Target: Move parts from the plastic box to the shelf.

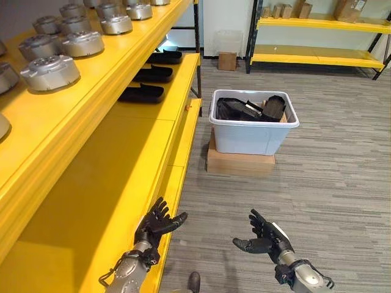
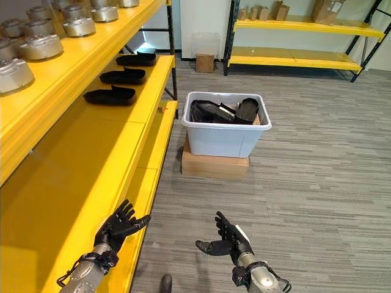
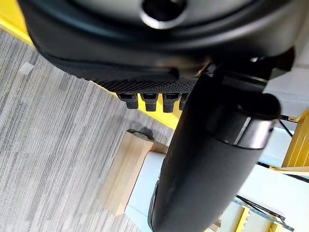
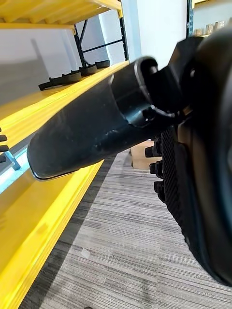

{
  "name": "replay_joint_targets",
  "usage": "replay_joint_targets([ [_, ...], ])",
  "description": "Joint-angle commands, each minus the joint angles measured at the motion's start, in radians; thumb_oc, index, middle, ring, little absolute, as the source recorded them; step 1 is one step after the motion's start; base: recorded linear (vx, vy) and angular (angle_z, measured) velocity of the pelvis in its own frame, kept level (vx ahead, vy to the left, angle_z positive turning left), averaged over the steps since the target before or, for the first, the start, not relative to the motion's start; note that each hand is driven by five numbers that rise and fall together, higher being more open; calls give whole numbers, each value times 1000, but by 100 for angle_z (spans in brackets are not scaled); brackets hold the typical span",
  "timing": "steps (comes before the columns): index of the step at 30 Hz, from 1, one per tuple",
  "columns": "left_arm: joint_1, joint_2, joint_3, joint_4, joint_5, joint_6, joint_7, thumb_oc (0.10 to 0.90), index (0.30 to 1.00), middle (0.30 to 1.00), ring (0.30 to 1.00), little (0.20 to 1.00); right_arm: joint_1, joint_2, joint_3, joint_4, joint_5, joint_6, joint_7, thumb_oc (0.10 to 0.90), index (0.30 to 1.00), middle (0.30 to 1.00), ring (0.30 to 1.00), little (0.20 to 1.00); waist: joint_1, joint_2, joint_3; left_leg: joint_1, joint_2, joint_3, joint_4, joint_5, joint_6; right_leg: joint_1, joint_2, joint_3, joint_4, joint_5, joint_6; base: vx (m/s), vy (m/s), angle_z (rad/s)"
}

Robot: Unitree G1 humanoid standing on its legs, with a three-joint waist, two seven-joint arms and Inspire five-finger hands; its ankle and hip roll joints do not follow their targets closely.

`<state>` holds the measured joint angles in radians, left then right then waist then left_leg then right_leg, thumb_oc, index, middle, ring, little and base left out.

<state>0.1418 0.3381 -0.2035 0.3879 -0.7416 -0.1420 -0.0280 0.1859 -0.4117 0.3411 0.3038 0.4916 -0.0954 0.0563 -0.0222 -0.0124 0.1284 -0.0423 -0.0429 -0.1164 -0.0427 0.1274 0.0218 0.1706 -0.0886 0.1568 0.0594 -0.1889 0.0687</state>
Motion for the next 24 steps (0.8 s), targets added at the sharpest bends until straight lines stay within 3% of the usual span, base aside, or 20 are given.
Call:
replay_joint_targets([
  [1,-33,9,-7,-90,8,-80,-24,900,1000,1000,1000,1000,-41,-24,-24,-100,-4,-62,9,900,1000,1000,1000,1000,19,-18,-57,30,54,12,122,-176,-30,-110,27,-42,-14,117,-1,13,40,-5],
  [7,-42,10,-10,-92,9,-80,-20,900,1000,1000,1000,1000,-56,-19,-22,-102,-12,-66,2,900,1000,1000,1000,1000,16,-15,-62,28,39,29,117,-191,-14,-122,2,-27,-34,135,21,19,77,-3],
  [12,-60,15,-18,-93,10,-83,-12,900,1000,1000,1000,1000,-83,-8,-9,-96,-13,-65,0,900,1000,1000,1000,1000,13,-7,-57,20,13,48,133,-214,13,-158,-16,-9,27,125,46,25,116,-14],
  [15,-72,19,-16,-97,18,-81,-3,900,1000,1000,1000,1000,-92,4,-1,-95,-23,-63,1,900,1000,1000,1000,1000,3,5,-37,24,0,52,130,-217,37,-245,-10,9,189,138,74,-16,148,-19],
  [17,-78,21,-16,-102,23,-83,1,900,1000,1000,1000,1000,-93,10,6,-97,-25,-62,3,900,1000,1000,1000,1000,-9,10,-11,37,-12,59,133,-225,51,-318,-10,10,331,221,95,-48,149,-17],
  [19,-90,27,-21,-106,36,-82,6,900,1000,1000,1000,1000,-91,10,4,-98,-35,-62,-4,900,1000,1000,1000,1000,-19,25,16,57,-9,61,139,-235,57,-385,5,-26,438,222,87,32,144,-8],
  [21,-85,29,-19,-111,37,-82,7,900,1000,1000,1000,1000,-79,17,-3,-97,-29,-62,-11,900,1000,1000,1000,1000,-18,29,15,83,-18,73,134,-250,61,-401,-49,-87,401,233,76,131,74,-2],
  [22,-82,31,-15,-110,34,-81,5,900,1000,1000,1000,1000,-78,19,-2,-96,-27,-64,-13,900,1000,1000,1000,1000,-16,34,12,95,-14,81,130,-263,57,-401,-100,-136,330,234,71,248,-42,-4],
  [23,-77,33,-13,-101,25,-81,-2,900,1000,1000,1000,1000,-82,17,-3,-95,-24,-66,-9,900,1000,1000,1000,1000,-24,34,5,117,-12,80,118,-280,46,-394,-125,-149,168,249,72,340,-121,-3],
  [24,-79,33,-9,-91,20,-84,-1,900,1000,1000,1000,1000,-87,13,-2,-87,-30,-65,-7,900,1000,1000,1000,1000,-24,22,8,135,-24,78,120,-302,36,-413,-165,-148,21,307,95,281,-115,-6],
])
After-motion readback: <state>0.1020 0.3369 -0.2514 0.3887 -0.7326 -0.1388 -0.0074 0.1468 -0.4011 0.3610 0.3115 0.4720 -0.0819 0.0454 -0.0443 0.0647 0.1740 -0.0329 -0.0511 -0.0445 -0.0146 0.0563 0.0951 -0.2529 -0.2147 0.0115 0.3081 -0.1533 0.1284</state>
